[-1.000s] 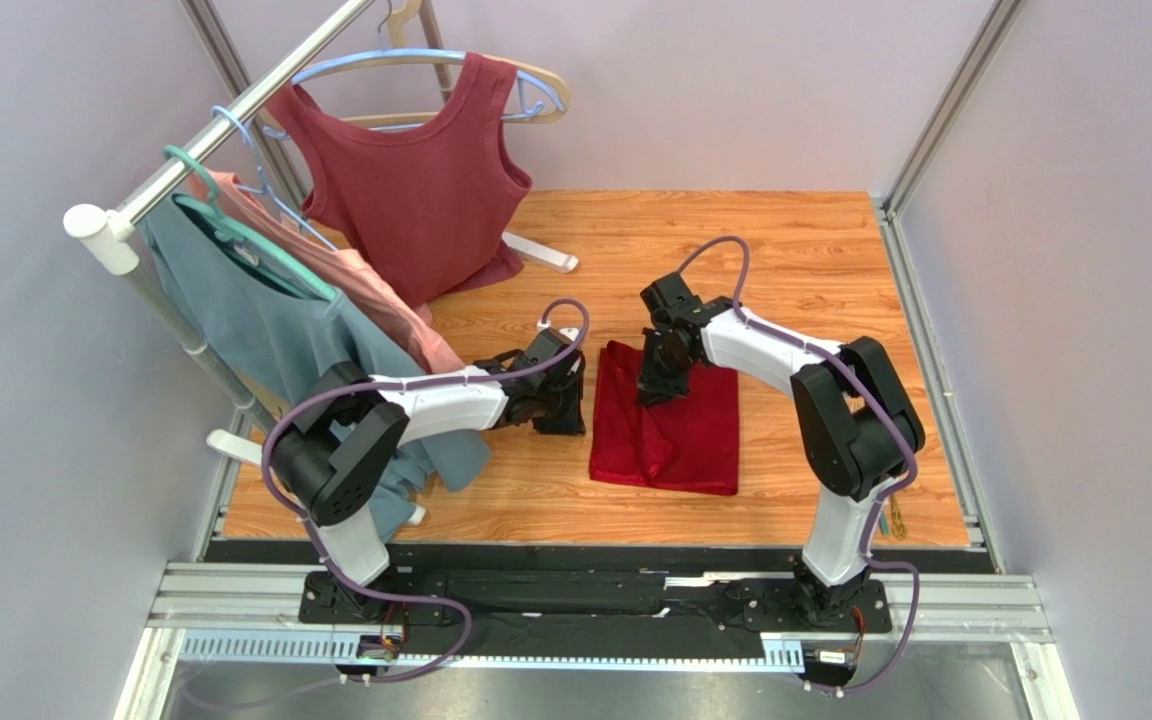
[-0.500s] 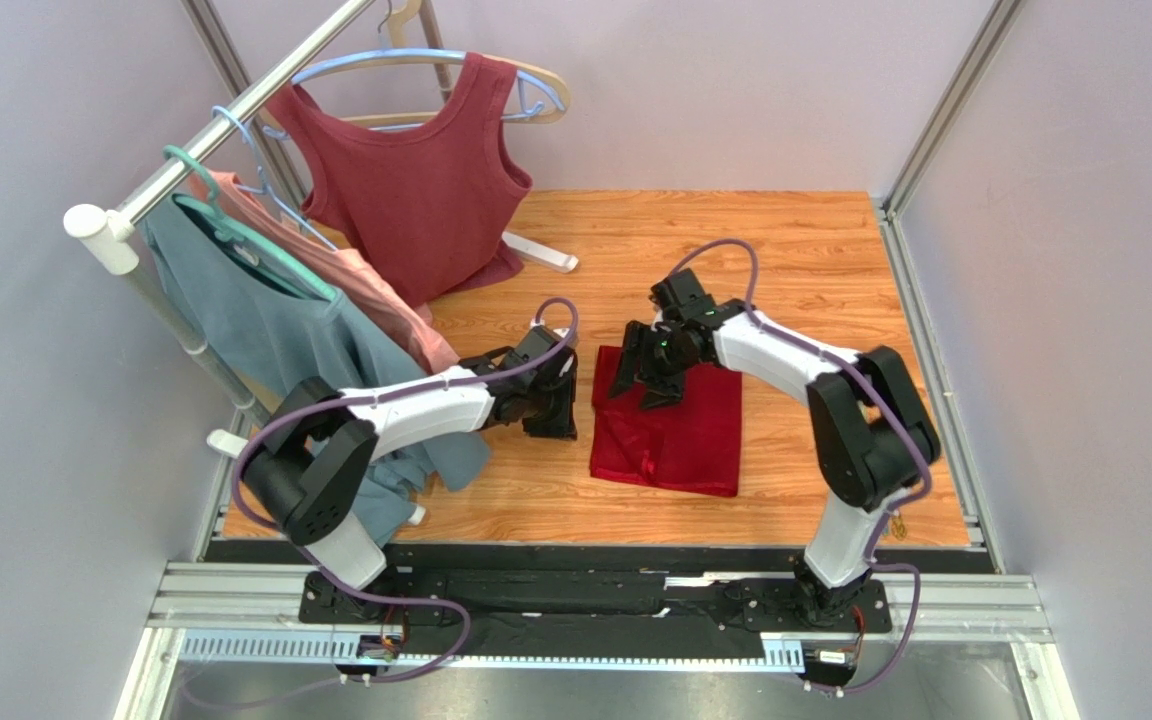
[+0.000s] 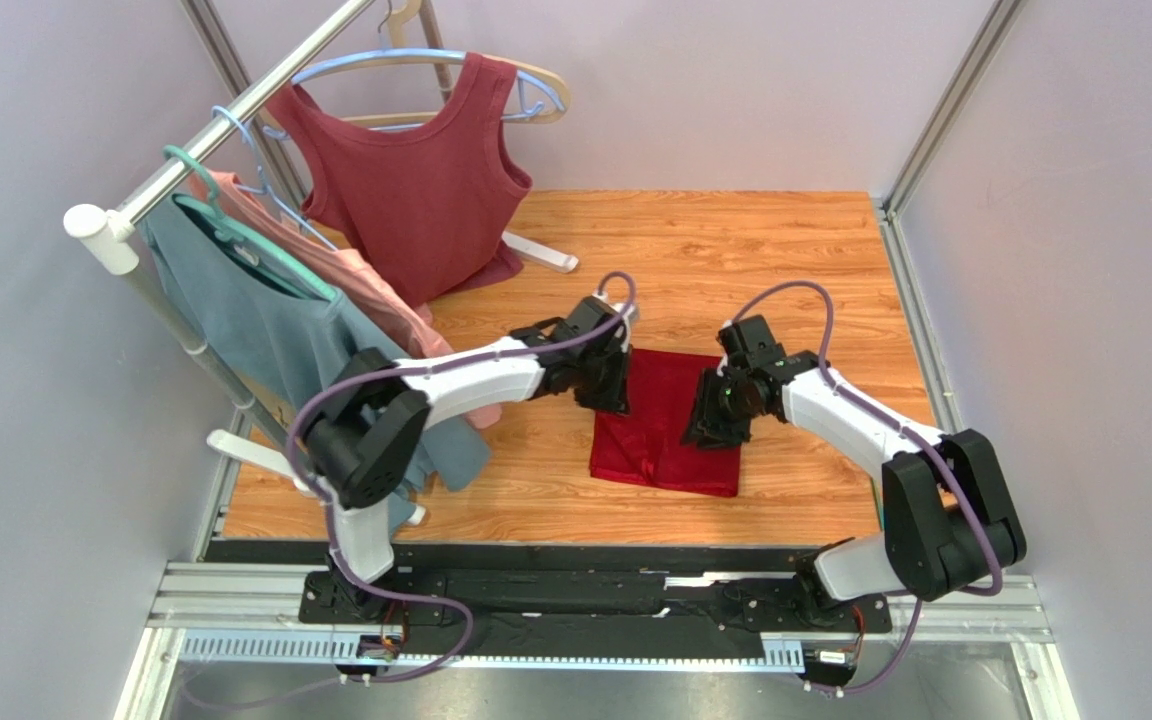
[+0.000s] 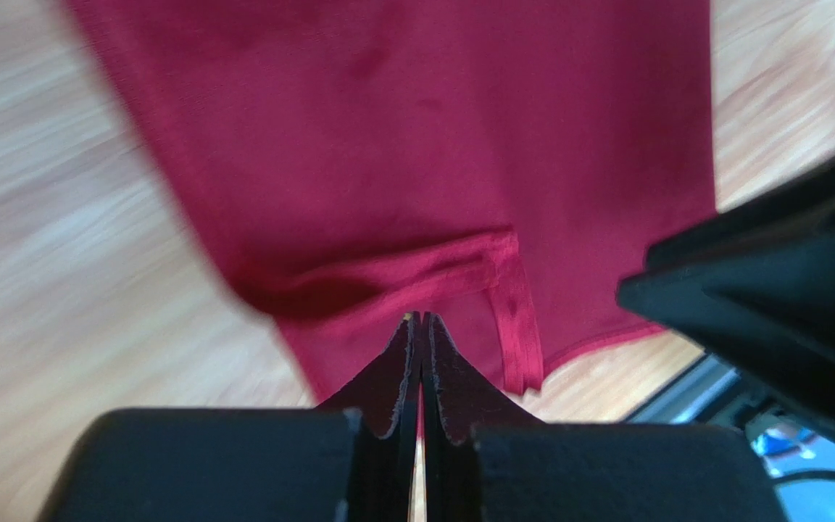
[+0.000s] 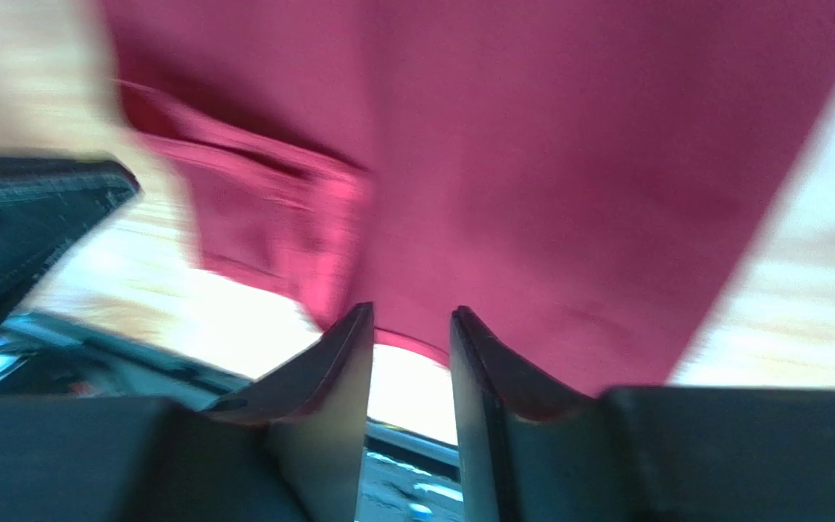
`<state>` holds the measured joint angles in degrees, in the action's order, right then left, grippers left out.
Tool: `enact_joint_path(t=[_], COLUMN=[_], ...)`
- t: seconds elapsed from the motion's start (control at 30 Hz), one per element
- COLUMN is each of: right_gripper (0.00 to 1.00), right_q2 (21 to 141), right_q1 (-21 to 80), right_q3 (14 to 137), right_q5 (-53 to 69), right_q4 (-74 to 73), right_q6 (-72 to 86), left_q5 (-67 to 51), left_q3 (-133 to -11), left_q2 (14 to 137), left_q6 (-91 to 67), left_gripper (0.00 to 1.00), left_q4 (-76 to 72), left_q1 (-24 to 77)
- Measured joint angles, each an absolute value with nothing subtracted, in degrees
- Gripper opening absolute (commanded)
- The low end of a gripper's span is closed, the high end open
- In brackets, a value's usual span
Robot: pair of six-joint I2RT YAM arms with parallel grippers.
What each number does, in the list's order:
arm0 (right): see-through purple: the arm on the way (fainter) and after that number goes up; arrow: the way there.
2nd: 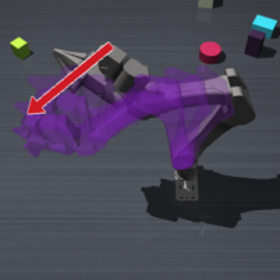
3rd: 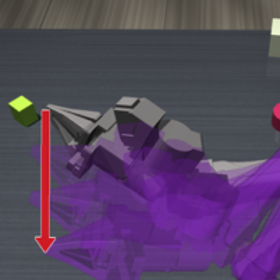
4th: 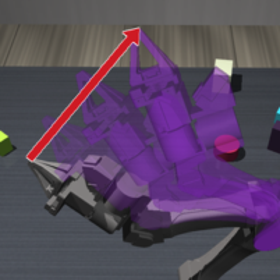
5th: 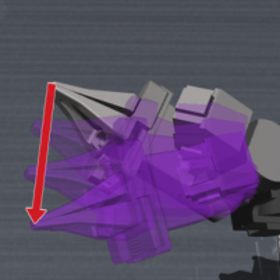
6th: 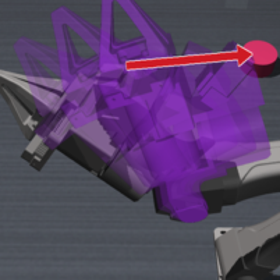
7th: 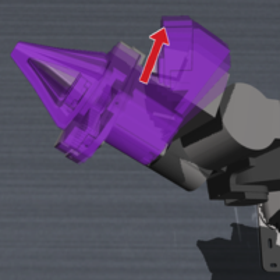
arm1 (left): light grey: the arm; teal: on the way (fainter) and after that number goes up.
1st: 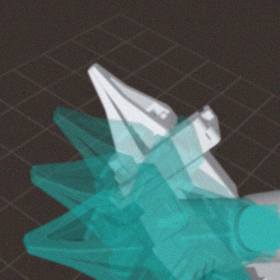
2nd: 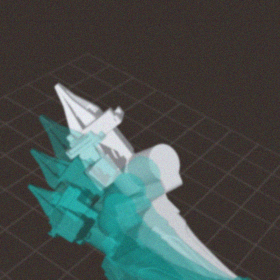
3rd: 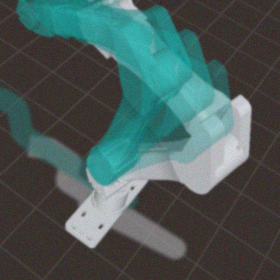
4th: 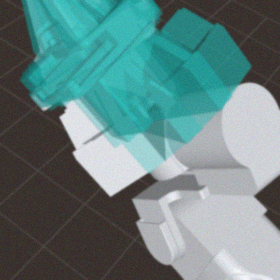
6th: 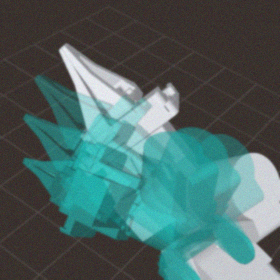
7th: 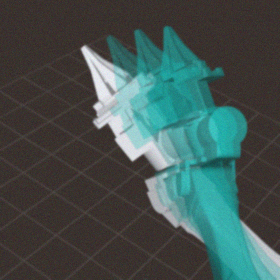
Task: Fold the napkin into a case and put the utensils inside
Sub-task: Rotate the square-folded napkin at the center of the board.
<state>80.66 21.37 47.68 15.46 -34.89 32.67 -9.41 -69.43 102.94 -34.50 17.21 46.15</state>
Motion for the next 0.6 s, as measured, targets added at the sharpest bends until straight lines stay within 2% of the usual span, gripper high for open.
enact_joint_path(t=[0.17, 0.37, 0.47, 0.6], right_gripper=[0.21, 0.19, 0.19, 0.18], right_q2=[80.6, 84.6, 89.3, 99.2], right_q1=[20.9, 17.6, 16.1, 15.3], right_q3=[43.9, 44.3, 48.0, 59.6], right_q5=[11.0, 7.6, 7.4, 5.3], right_q4=[-36.1, -34.0, -34.1, -34.0], right_q6=[32.1, 31.7, 31.6, 30.1], left_q5=[-10.0, -10.1, -10.5, -12.2], left_q3=[-76.8, -77.6, -75.9, -71.3], left_q2=[113.6, 115.9, 115.2, 113.3], left_q6=[-32.3, -32.4, -34.0, -38.3], left_gripper=[0.01, 0.01, 0.01, 0.01], left_q4=[18.0, 18.2, 16.3, 11.7], left_q1=[48.6, 49.0, 49.2, 51.1])
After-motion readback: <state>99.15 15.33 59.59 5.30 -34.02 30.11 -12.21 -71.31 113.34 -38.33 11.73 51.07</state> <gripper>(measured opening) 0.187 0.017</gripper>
